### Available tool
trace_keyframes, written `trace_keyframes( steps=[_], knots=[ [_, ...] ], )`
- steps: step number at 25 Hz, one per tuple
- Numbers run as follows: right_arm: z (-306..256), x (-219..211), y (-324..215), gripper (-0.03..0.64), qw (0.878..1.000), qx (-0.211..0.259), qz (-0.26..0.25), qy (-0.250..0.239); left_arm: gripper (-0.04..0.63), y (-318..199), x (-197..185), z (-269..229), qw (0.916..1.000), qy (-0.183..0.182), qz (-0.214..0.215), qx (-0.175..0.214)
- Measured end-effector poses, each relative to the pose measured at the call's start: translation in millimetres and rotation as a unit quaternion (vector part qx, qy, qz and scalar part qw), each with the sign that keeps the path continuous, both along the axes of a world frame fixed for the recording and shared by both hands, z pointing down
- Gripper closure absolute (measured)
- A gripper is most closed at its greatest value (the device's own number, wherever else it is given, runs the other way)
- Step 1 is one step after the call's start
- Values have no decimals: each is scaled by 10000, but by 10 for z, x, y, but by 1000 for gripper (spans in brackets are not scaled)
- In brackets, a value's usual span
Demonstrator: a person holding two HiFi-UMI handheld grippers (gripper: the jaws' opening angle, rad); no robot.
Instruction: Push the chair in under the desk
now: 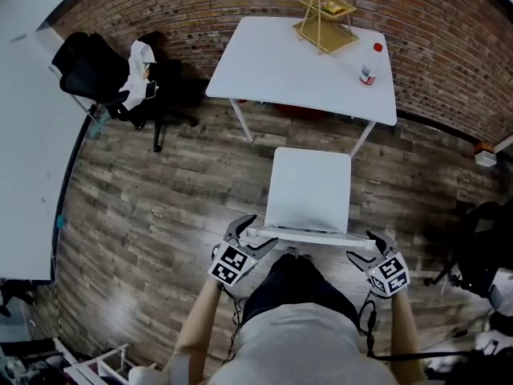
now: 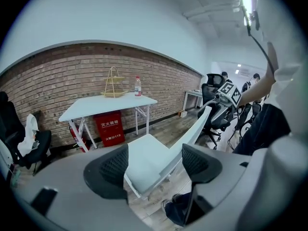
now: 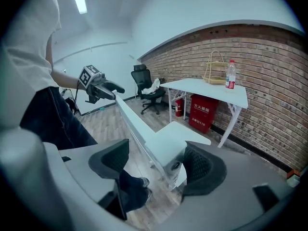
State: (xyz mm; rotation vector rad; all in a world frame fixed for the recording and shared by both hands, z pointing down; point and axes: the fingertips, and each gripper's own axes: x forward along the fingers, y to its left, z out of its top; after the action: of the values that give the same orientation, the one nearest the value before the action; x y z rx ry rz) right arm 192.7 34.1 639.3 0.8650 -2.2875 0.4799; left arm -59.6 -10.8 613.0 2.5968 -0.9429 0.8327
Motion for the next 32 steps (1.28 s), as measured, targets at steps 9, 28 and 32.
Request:
trace_keyframes(
  steps=[9,28,32],
  knots=[
    [54,6,-13,267,10000,-29,62,29,241,86,-43,115,9993,223,-16,-288],
    [37,-9,-138,337,9987,198,476,34,241,5,-20,270,9990,-144,-211,-372],
    [109,36,-138,336,9985,207,493,114,241,-7,-8,281,9988,-196,-217,-405]
  ],
)
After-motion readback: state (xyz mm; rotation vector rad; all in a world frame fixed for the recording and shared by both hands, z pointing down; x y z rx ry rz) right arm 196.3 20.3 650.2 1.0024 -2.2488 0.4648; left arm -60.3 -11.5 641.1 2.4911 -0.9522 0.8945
